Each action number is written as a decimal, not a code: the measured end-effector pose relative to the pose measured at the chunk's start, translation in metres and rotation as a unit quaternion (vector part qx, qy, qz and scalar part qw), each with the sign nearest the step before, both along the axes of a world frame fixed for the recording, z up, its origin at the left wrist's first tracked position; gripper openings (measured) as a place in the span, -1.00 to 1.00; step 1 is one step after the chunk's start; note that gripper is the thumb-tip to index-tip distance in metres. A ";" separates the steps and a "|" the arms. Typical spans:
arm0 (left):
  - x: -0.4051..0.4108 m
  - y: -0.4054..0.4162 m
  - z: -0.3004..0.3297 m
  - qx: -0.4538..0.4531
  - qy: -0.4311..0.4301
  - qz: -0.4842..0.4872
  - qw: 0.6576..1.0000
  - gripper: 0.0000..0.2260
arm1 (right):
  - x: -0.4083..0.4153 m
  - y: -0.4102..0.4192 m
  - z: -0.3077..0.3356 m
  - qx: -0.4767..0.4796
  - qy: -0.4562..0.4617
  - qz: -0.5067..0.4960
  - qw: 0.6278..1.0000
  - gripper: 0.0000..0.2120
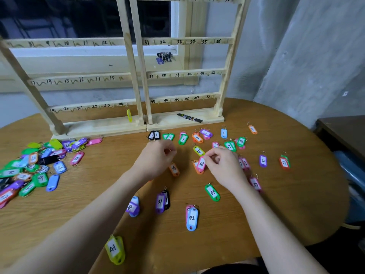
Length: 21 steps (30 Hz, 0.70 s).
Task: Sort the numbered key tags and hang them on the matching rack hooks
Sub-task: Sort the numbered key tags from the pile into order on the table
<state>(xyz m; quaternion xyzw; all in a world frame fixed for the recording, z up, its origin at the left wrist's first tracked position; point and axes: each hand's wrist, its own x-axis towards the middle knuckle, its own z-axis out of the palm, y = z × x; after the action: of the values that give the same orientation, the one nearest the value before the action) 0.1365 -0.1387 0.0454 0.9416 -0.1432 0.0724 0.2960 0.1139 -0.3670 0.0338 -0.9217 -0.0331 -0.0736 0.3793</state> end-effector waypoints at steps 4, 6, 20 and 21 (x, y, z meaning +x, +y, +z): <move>-0.008 0.012 0.003 -0.001 0.001 0.019 1.000 -0.90 | 0.009 0.008 0.001 -0.038 0.015 0.019 0.999 -0.90; -0.013 0.022 0.003 0.001 0.004 0.033 0.999 -0.92 | 0.012 0.011 0.002 -0.064 0.026 0.025 0.997 -0.91; -0.090 0.181 -0.025 -0.020 -0.027 0.303 0.952 -0.90 | 0.038 0.145 0.034 -0.098 -0.054 0.173 0.979 -0.89; -0.095 0.190 -0.032 -0.030 -0.040 0.328 0.943 -0.89 | 0.041 0.162 0.032 -0.081 -0.045 0.203 0.975 -0.91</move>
<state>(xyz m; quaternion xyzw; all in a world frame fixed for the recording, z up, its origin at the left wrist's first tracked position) 0.0411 0.0517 0.0138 0.9236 0.1635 0.2076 0.2777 0.1545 -0.2049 0.0661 -0.9193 -0.2421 -0.0337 0.3084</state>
